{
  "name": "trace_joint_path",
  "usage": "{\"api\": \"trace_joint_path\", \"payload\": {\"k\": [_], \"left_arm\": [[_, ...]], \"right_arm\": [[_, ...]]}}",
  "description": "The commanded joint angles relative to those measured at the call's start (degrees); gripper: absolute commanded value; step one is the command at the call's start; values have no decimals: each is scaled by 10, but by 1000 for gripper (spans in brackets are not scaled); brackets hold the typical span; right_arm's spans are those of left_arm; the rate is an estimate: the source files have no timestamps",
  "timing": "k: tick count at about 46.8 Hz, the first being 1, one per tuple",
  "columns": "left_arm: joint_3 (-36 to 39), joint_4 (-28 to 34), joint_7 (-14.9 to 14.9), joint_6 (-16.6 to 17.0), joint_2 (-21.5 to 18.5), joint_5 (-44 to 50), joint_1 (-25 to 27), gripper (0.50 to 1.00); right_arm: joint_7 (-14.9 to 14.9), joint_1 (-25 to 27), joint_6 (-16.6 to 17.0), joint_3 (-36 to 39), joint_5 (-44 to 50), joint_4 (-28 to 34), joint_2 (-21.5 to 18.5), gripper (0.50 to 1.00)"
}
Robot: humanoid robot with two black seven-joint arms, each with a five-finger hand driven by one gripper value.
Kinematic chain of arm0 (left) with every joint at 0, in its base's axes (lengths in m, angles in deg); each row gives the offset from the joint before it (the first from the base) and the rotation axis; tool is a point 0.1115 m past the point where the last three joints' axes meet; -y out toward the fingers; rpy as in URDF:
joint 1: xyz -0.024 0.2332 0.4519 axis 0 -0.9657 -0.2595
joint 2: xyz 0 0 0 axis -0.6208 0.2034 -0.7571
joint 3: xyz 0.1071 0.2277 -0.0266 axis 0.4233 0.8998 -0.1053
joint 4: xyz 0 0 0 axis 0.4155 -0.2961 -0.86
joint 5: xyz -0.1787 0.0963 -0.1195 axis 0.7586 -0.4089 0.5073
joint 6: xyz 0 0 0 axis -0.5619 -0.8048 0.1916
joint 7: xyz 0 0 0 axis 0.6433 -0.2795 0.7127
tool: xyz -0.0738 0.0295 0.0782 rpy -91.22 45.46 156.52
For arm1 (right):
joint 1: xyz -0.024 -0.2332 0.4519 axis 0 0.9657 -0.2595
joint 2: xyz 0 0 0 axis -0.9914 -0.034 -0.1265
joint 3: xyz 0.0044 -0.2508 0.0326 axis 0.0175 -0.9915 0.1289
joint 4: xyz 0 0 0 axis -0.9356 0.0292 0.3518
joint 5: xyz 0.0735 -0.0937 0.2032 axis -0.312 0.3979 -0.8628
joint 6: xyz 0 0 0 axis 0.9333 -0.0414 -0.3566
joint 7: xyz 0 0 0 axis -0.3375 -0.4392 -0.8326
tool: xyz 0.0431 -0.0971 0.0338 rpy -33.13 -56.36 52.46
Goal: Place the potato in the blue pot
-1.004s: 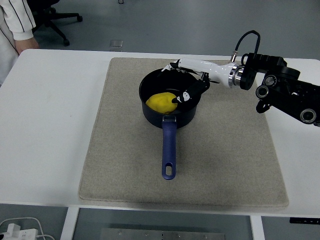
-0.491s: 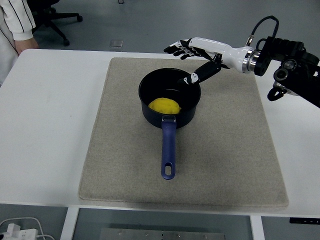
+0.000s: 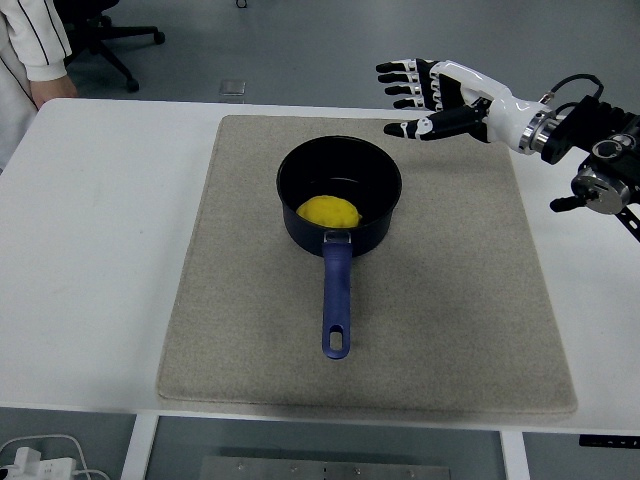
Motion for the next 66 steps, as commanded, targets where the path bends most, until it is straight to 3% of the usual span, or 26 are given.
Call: {"api": "trace_joint_path", "payload": {"k": [1,21,40,57,66], "left_arm": [[0,0,0,0,0,1,0,996],[0,0,0,0,0,1,0,996],[0,0,0,0,0,0,0,996],[0,0,0,0,0,0,0,996],[0,0,0,0,0,0,0,996]], "right_arm": [[1,1,0,2,-29,18,-1,893],[1,10,-18,5,-185,134,-11,893],[2,40,-25,5,-285,150,-16,893],[1,68,-55,4,-362,162,-35,895],[-4,67,-74,4,-361,174,-40,932]]}}
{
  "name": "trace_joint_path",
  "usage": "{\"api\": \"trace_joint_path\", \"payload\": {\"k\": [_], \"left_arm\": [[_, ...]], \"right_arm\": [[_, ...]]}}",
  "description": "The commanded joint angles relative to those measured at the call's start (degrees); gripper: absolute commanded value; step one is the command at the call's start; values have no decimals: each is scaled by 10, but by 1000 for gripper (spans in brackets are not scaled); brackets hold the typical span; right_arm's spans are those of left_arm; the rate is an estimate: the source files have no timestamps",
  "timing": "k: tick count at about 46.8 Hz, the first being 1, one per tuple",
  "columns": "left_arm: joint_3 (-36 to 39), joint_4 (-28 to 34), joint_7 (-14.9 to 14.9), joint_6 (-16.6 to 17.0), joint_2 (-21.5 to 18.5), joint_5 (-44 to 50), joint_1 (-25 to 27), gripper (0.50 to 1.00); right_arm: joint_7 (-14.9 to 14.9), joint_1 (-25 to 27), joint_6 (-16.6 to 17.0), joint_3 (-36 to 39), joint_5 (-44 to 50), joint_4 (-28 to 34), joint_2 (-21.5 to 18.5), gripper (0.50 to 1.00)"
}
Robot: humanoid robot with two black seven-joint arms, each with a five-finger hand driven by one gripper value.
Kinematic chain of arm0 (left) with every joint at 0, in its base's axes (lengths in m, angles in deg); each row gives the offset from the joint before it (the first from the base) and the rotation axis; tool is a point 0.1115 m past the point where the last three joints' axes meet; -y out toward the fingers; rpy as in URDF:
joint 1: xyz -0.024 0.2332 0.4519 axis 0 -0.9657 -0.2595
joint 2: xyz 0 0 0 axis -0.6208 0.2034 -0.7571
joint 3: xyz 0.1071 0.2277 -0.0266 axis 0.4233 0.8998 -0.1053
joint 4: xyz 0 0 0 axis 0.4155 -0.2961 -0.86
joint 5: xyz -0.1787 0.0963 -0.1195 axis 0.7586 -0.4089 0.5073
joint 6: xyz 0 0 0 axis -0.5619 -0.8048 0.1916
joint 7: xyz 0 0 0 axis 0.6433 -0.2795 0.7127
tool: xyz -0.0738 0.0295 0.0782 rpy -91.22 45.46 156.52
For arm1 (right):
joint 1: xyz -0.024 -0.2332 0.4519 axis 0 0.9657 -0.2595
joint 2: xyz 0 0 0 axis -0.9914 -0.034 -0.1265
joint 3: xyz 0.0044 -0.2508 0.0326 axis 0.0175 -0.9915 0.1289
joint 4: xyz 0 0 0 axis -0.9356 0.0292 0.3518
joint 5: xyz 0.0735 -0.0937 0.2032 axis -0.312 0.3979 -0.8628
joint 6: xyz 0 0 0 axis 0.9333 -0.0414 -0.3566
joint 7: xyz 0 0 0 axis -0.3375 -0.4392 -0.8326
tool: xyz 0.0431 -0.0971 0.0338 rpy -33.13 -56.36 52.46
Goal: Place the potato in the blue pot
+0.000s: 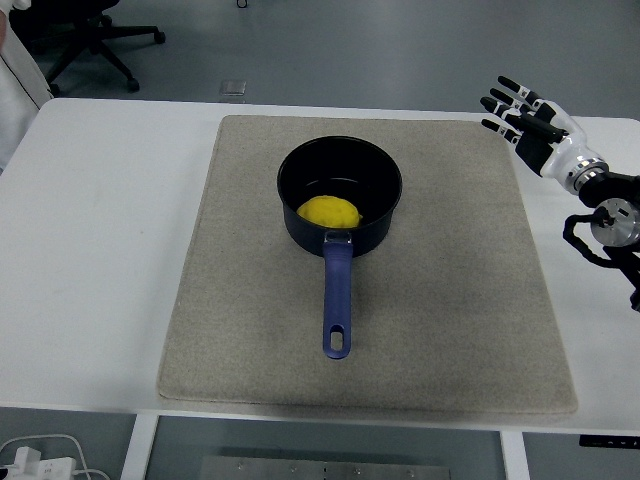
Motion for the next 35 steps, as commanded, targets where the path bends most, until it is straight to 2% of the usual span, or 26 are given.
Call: {"api": "trace_joint_path", "payload": {"k": [1,22,35], "left_arm": [[0,0,0,0,0,0,0,996],[0,0,0,0,0,-1,0,996],[0,0,0,0,0,-1,0,996]], "right_arm": [[-1,-2,1,0,1,1,-6,932],[-1,2,2,2,0,1,-25,932],[-2,5,2,2,-1,1,-22,932]]}}
